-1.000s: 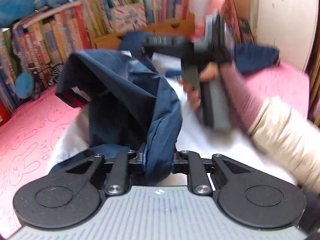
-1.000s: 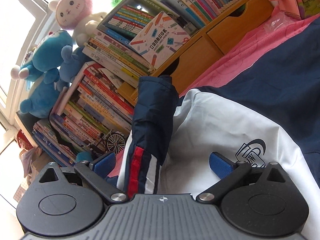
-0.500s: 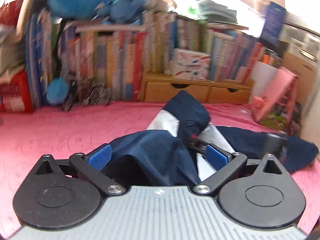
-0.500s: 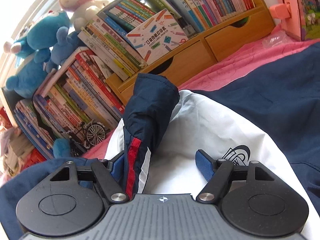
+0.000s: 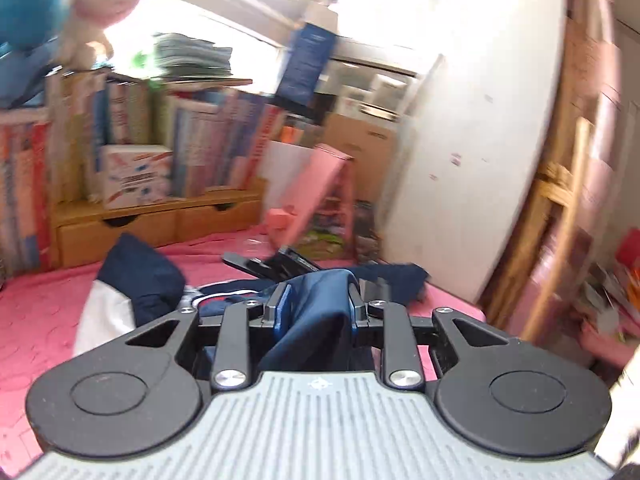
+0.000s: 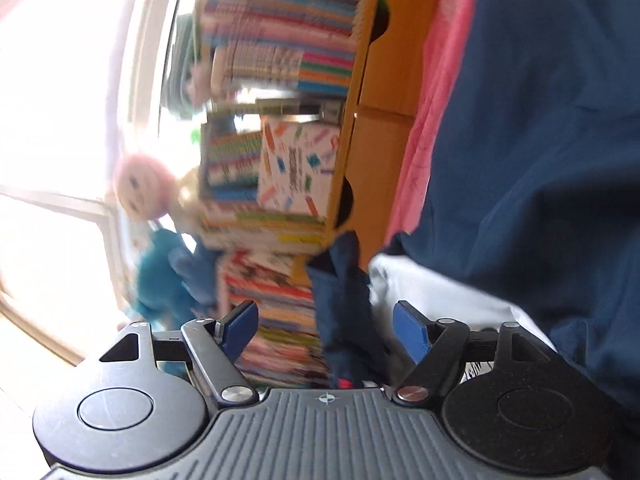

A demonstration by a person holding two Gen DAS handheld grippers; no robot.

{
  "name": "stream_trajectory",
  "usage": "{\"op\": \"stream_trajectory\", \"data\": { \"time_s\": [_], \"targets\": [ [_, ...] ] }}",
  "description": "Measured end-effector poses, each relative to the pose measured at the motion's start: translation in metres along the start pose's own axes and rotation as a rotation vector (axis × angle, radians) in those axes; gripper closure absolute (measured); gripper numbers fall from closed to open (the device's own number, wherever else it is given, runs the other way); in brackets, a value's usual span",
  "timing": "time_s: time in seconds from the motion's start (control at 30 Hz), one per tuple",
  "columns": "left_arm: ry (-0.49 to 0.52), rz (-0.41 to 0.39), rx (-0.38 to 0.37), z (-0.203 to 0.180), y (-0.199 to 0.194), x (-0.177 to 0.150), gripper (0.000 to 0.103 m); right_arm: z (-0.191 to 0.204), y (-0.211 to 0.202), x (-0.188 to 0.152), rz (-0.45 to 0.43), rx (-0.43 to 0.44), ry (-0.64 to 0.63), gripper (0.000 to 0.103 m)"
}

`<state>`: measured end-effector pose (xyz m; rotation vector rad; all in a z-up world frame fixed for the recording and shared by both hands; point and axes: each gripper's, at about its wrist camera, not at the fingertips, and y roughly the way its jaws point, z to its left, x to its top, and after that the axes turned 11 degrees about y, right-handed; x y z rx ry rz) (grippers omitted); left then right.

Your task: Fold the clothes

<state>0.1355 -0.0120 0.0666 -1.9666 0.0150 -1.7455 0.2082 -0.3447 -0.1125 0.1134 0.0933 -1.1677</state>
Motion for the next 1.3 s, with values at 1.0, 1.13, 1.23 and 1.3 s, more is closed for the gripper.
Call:
{"op": "stream_trajectory", "data": {
  "time_s": [1.0,1.13,1.23,1.3],
  "targets": [
    [-0.205,0.193,0.373,-0.066,0.104,-0.03,0.016,0.015,-0.011,0.002,-0.006,0.177,-0.075,0.003],
    [-0.196,0.183,0.348,-0.066,0.093,-0.028,0.052,0.021,-0.013,-0.004,-0.12,0.043,-0.175,0.003],
    [-0.189,0.176,0.33,-0.067,0.084,-0.026,0.058,0.027,-0.007,-0.014,-0.111,0.012,-0.255,0.003],
    [-0.185,0.171,0.317,-0.067,0.078,-0.025,0.064,0.026,-0.004,-0.016,-0.098,-0.004,-0.255,0.003]
  ]
}}
